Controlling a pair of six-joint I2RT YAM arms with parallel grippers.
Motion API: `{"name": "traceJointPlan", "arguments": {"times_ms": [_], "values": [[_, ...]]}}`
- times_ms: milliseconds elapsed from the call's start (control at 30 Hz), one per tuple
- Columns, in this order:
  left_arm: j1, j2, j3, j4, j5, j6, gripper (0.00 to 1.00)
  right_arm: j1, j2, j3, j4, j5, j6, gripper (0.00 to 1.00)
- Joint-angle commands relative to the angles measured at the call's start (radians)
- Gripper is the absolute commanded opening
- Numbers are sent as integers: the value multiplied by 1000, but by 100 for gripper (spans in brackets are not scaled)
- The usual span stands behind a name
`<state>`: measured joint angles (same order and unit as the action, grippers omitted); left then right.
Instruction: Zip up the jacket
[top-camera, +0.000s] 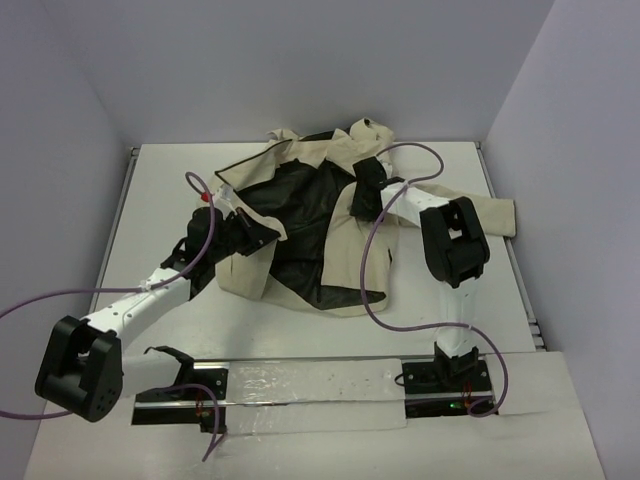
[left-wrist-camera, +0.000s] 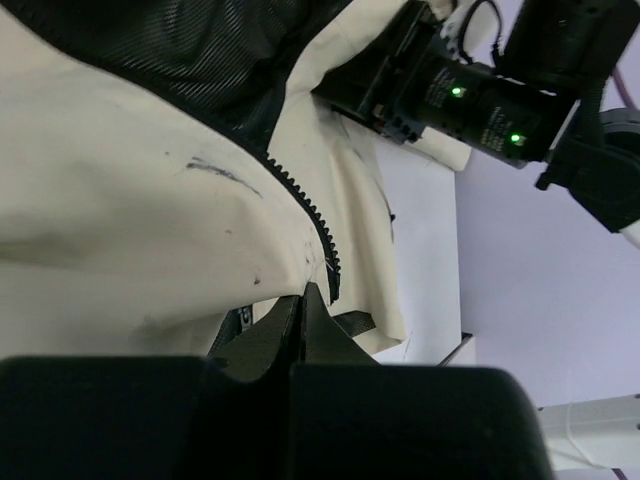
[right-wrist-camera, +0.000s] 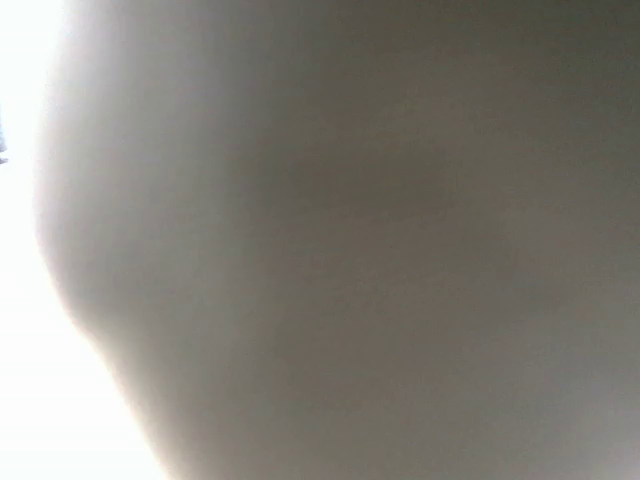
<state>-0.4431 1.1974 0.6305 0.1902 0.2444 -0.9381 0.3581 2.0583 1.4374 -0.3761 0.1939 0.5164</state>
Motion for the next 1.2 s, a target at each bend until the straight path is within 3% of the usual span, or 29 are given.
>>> {"name": "traceJointPlan", "arguments": {"times_ms": [0, 267, 467, 667, 900, 1167], "values": [[6, 2, 61, 32, 27, 41, 0, -37, -48, 37, -17, 25, -44, 55], [6, -64, 0, -5, 9, 38, 0, 51, -430, -222, 8, 40, -55, 68], [6, -116, -25, -27, 3, 32, 0, 279, -604, -423, 3, 108, 43, 69], [6, -152, -34, -62, -5, 46, 0, 494, -544, -550, 32, 113, 189, 68], [6, -158, -38, -78, 5, 58, 0, 570, -457, -554, 63, 111, 248, 67], [6, -151, -41, -73, 20, 62, 0, 608, -467, -517, 12, 240, 281, 63]]}}
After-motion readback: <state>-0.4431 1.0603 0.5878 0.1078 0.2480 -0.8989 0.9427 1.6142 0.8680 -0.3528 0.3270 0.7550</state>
